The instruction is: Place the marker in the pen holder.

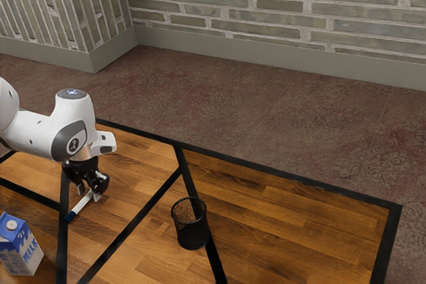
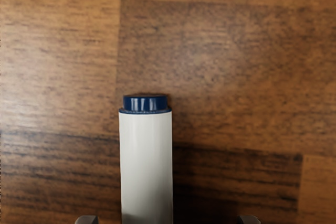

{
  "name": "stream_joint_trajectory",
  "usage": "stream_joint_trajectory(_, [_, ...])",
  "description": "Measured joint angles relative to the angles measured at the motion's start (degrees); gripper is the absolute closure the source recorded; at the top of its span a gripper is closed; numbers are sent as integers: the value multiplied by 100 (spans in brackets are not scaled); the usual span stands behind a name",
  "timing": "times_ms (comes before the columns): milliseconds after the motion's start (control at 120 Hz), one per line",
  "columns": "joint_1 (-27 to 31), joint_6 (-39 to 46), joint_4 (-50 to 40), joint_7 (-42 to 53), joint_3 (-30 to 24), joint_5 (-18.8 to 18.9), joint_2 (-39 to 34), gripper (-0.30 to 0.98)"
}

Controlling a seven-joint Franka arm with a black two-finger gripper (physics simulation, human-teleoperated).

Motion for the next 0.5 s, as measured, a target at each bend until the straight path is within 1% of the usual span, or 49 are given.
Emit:
stream_joint_trajectory(108, [0,-45,42,13,0,-43,13,50])
stream_joint_trajectory(192, [0,-69,83,23,0,-60,62,54])
stream_joint_trajectory(342, [8,-92,94,36,0,-81,86,59])
stream_joint_trajectory(500, [16,-102,99,47,0,-91,105,61])
